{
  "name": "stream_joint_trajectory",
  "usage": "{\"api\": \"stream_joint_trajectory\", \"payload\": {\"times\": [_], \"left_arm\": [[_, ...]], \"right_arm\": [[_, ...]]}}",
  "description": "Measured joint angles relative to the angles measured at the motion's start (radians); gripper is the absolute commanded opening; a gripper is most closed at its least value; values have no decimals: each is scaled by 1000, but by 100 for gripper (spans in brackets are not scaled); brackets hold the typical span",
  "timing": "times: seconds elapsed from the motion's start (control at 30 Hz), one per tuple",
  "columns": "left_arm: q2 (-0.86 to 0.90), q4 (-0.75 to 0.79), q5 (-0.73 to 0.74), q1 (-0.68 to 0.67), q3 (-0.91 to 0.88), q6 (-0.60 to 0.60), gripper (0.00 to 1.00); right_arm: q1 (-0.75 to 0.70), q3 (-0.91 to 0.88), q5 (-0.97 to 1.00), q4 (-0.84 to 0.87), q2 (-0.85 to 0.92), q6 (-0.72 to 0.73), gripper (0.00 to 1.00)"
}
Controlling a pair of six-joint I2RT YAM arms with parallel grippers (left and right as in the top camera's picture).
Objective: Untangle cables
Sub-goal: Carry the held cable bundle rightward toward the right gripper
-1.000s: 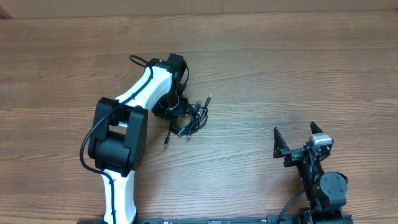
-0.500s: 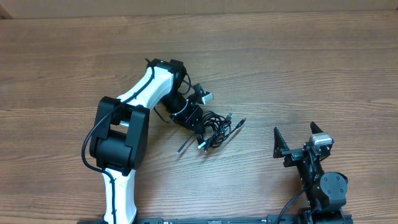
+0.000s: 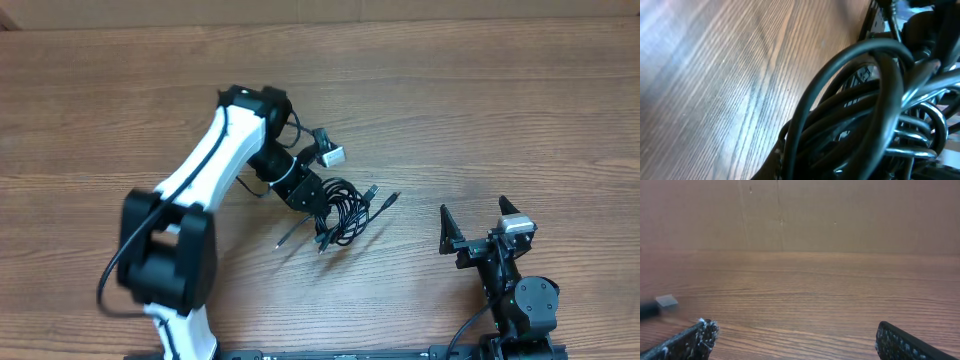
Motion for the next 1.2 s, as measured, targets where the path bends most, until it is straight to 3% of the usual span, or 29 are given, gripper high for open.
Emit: {"api": "stream_joint_trajectory", "payload": {"times": [0.2,0.57,0.8,0.93,1.2], "left_arm": [[-183,22,-135,0,0,-70,4],[-414,115,-419,0,0,-373,4],[-549,142,-483,0,0,-491,4],[-606,143,-497,0,0,-501,4],[-610,146,-488,-27,0,-437,4]], "right_arm": [[0,0,0,1,0,0,100],[0,0,0,8,0,0,100],[0,12,-129,68,1,207,100],[0,138,-229,-77,2,346,100],[0,482,-285,-486,4,395,100]]}}
